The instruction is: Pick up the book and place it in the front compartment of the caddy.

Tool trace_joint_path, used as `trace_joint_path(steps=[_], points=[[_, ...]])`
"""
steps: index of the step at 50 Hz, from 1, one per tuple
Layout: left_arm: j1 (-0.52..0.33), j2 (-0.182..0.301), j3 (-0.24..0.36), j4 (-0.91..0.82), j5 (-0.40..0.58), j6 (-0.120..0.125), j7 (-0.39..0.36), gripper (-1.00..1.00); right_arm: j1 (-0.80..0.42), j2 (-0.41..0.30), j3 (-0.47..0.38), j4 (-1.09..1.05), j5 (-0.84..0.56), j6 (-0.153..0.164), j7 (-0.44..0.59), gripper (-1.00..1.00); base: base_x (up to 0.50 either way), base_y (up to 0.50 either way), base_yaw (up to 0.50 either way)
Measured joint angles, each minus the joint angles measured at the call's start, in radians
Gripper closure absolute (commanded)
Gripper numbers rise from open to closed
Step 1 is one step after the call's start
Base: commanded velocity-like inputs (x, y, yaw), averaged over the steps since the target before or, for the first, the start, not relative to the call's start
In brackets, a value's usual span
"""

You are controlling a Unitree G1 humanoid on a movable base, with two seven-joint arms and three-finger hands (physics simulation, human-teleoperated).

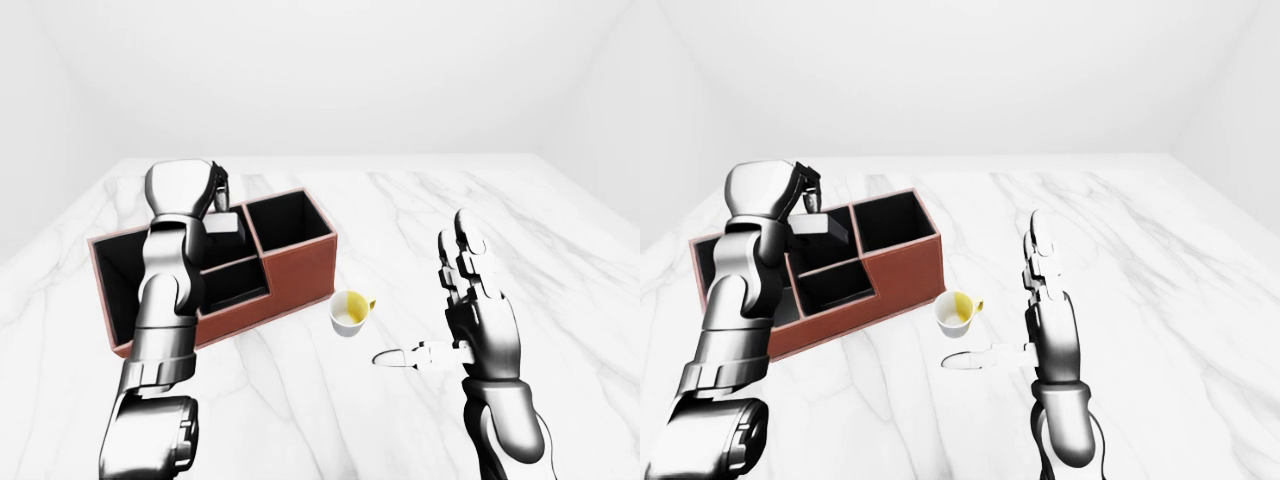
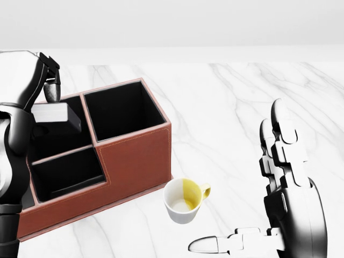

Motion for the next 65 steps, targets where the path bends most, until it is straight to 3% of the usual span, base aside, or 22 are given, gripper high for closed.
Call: trace_joint_path(steps=[26, 46, 65], points=[[-0.089, -0.024, -0.051, 0.28, 0.091, 0.0, 0.164, 0.97, 0.007, -0.001, 0.001, -0.007, -0.005, 0.0, 0.0, -1.0, 0.0, 0.0, 0.0], [-0.179, -0.022, -0.077, 0.557, 0.024, 0.0, 0.312, 0.98, 0.012, -0.002, 0.004, -0.021, -0.008, 0.0, 0.001, -1.0, 0.0, 0.0, 0.0], [-0.246, 0.001, -0.097, 0.719, -0.037, 0.0, 0.398, 0.98, 0.005, -0.002, 0.006, -0.008, -0.009, 0.0, 0.001, -1.0, 0.0, 0.0, 0.0]])
